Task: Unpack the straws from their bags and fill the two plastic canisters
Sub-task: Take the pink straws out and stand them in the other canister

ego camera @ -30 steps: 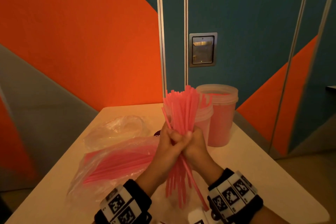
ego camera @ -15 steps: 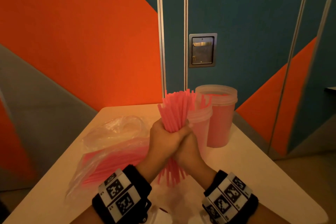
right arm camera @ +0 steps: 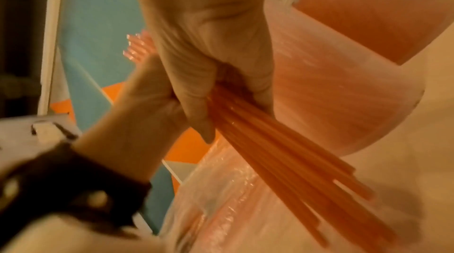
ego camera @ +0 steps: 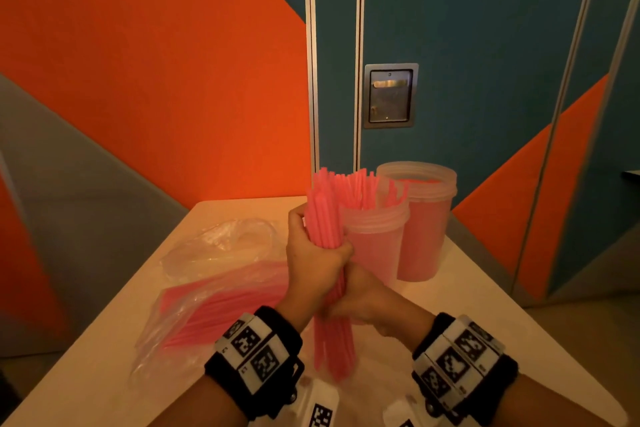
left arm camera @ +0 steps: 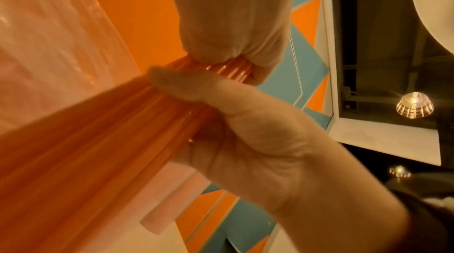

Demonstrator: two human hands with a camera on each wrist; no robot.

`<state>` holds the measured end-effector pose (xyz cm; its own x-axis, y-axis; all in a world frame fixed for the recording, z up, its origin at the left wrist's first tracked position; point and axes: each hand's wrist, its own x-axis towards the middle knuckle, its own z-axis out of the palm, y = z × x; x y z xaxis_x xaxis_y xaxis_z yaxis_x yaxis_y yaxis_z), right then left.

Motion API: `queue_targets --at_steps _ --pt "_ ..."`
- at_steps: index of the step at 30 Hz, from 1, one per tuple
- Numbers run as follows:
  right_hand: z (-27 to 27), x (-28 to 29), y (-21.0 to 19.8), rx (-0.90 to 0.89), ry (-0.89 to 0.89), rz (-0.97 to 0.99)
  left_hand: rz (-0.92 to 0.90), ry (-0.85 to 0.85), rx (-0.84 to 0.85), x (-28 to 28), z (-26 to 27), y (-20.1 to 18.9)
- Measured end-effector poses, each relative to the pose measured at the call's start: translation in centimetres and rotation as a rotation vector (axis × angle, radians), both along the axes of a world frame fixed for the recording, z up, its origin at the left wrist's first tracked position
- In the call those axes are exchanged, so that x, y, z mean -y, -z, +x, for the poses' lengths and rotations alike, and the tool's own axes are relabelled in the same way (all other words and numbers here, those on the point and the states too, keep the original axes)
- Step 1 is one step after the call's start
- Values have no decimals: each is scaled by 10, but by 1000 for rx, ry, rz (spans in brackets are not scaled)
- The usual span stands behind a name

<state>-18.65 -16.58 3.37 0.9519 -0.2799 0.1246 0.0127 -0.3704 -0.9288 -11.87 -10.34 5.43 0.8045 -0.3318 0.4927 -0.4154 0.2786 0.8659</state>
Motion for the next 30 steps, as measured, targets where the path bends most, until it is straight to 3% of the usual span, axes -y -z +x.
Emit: queue_targets --at_steps 5,8,10,12,15,17,20,22,24,27,30 --pt "-5 -7 9 46 63 44 65 25 33 2 -8 10" --pt "-14 3 -7 -96 5 -132 87 28 33 1 -9 18" --pt "-20 10 -33 -176 133 -281 35 32 22 1 -6 21" --pt "-25 15 -62 -60 241 -301 9 52 45 -1 -4 21" --pt "-33 6 -109 350 234 -208 30 59 50 -2 -5 22" --pt "-27 -5 -123 429 208 -443 55 62 58 -1 -7 23" --pt "-3 -18 -107 149 129 -943 50 59 108 1 -6 25" --pt "7 -22 -91 93 230 -1093 70 47 177 -1 -5 27" --pt "10 -23 -86 170 315 -1111 55 53 164 -5 -7 29" --pt "12 -24 -85 230 308 -1064 50 15 155 -7 -10 32" --pt "7 -22 -94 325 303 -901 59 18 191 -7 -11 15"
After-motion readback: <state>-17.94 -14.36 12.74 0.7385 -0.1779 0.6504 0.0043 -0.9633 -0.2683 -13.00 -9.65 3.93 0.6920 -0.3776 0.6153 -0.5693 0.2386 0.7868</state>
